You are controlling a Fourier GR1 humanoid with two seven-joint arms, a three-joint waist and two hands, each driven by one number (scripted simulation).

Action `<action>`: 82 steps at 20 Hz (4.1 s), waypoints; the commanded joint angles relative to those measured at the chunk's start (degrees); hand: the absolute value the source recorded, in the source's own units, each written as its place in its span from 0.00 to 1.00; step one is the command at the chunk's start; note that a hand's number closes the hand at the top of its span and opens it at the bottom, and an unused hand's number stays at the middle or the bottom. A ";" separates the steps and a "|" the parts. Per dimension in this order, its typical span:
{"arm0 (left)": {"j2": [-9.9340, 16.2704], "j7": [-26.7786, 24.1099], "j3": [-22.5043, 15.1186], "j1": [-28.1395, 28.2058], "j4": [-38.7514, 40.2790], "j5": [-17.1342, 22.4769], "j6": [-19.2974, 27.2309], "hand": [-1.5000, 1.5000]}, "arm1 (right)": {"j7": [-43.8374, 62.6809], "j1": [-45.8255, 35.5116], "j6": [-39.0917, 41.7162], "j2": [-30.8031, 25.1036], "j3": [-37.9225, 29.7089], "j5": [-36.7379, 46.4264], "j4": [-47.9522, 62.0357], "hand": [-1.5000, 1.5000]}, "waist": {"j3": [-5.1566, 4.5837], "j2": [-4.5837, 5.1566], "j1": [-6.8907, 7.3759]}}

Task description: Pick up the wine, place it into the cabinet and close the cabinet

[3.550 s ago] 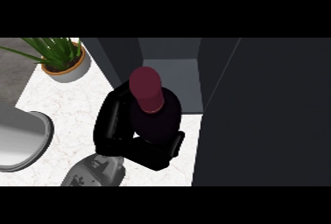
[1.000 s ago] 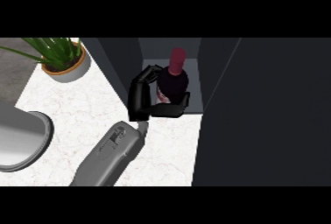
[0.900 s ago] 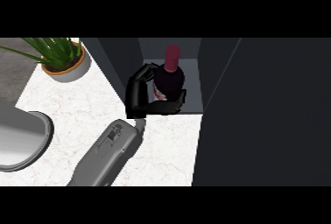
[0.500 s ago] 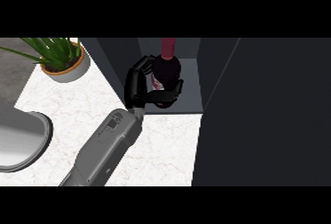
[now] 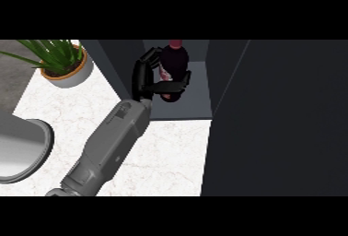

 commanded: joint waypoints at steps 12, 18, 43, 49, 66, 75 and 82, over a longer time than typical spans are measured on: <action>-0.23 -10.75 4.77 -12.62 17.43 0.98 4.12 1.00 | -2.58 5.07 2.27 1.13 1.48 -4.31 -3.61 0.00 | 0.03 0.35 -1.16; 0.57 -11.73 9.41 -14.59 22.18 2.77 -1.07 1.00 | -3.46 4.97 1.70 2.06 3.30 -1.49 -2.89 0.00 | 0.01 0.44 -0.96; 0.17 -17.18 14.32 -15.65 31.87 3.68 -1.74 0.00 | -3.98 0.80 1.53 2.90 4.42 -0.88 0.49 0.00 | -0.01 1.28 -2.38; 0.83 -15.29 13.50 -16.08 33.67 2.05 0.54 0.00 | -2.87 2.41 1.80 2.16 4.31 -1.37 -1.19 0.00 | -0.01 1.44 -3.14; 1.43 -19.47 14.55 -12.22 33.02 1.19 -1.17 0.00 | -2.40 -1.08 2.00 1.86 3.64 -2.03 0.58 0.00 | -0.10 1.68 -2.94; 0.82 -19.50 14.31 -13.72 32.29 0.01 -4.58 0.00 | -2.35 0.57 1.43 2.67 5.05 -0.41 -0.49 0.00 | -0.07 1.18 -2.49; -0.25 -22.00 13.43 -10.47 32.19 0.02 -8.75 0.00 | -2.57 0.05 -0.05 2.91 6.33 0.12 -0.25 0.00 | -0.09 1.10 -2.58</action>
